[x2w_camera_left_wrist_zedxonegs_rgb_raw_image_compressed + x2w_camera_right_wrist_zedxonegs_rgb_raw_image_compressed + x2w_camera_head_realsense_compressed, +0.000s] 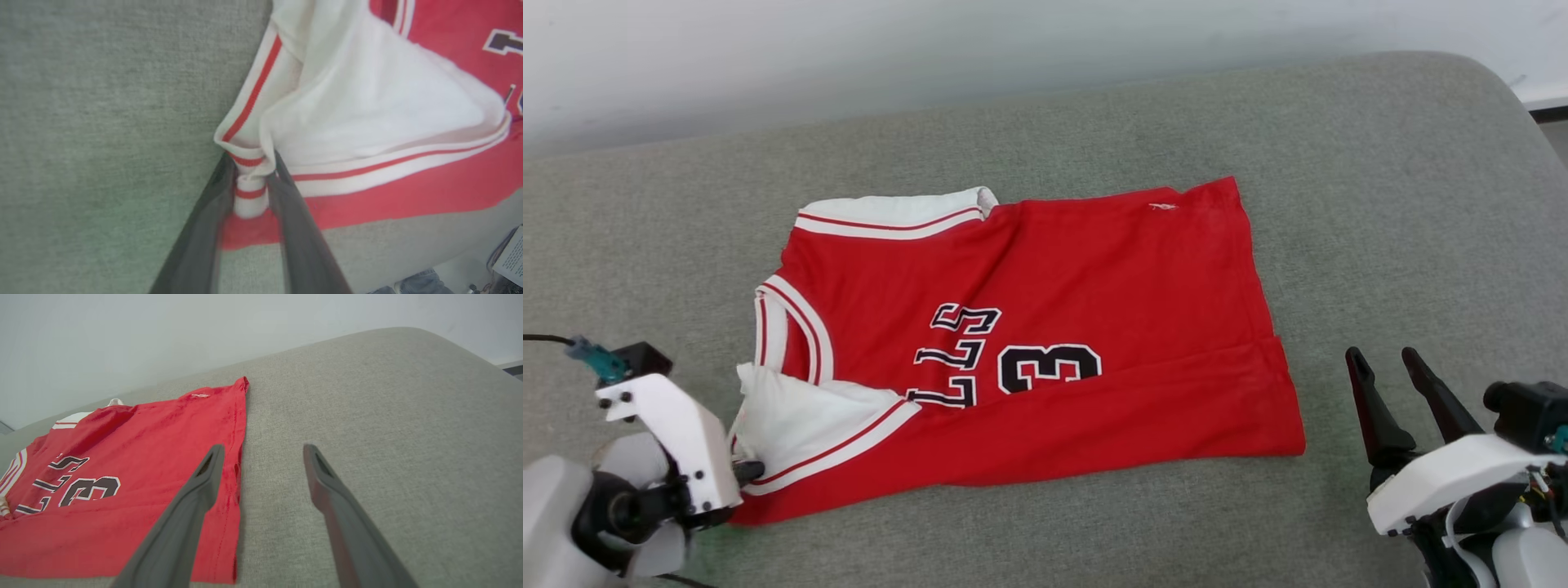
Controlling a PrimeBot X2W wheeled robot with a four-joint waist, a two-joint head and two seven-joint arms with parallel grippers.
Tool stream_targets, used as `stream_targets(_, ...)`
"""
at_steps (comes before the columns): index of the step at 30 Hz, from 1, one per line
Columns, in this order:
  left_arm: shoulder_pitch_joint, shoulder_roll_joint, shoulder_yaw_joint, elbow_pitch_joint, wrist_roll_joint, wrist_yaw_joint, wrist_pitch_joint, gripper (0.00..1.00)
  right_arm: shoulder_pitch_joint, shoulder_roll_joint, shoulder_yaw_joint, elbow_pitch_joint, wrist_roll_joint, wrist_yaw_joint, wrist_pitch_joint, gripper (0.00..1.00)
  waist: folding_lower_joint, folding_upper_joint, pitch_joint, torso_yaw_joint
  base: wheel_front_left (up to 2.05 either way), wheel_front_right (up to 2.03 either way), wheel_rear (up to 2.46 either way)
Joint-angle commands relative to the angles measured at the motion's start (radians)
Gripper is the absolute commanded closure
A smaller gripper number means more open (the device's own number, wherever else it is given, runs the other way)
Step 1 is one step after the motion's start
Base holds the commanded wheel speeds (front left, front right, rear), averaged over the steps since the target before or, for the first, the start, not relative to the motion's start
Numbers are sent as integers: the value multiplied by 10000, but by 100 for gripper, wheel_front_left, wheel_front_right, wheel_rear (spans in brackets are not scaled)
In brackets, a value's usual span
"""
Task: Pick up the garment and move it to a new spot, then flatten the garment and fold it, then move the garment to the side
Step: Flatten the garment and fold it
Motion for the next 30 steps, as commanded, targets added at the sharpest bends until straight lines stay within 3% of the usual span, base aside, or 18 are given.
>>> stream_targets(1, 152, -483, -292, 142, 37, -119, -42, 100, -181, -92, 1, 24, 134, -4, 217, 0, 0, 0, -86, 101, 0, 0, 0)
stream_targets(6, -236, -428, -180, -1, 324, -453, -676, 100, -379, -468, -17, 209, 729, -4, 1986, 0, 0, 0, -296, 399, 0, 0, 0)
stream_targets(13, -636, -422, -80, -1037, 816, -431, -1462, 100, -1054, -938, 38, 847, 1354, -4, 5998, 0, 0, 0, -126, 933, 0, 0, 0)
stream_targets(22, -784, -636, -196, -1947, 1135, -301, -1816, 100, -1716, -513, 458, 1925, 1405, -4, 7527, 0, 0, 0, 352, 1436, 0, 0, 0)
stream_targets(23, -772, -649, -208, -1973, 1152, -300, -1843, 100, -1737, -485, 547, 2091, 1450, -2, 7651, 13, 0, 0, 383, 1470, 0, 0, 0)
stream_targets(25, -740, -697, -212, -2012, 1139, -307, -1911, 100, -1806, -468, 662, 2341, 1554, -2, 7696, 99, 0, 0, 424, 1520, 0, 0, 0)
stream_targets(30, -542, -741, -180, -1949, 1096, -362, -2110, 100, -2035, -848, 946, 2389, 1726, -2, 7475, 100, 0, 0, 298, 1513, 0, 0, 0)
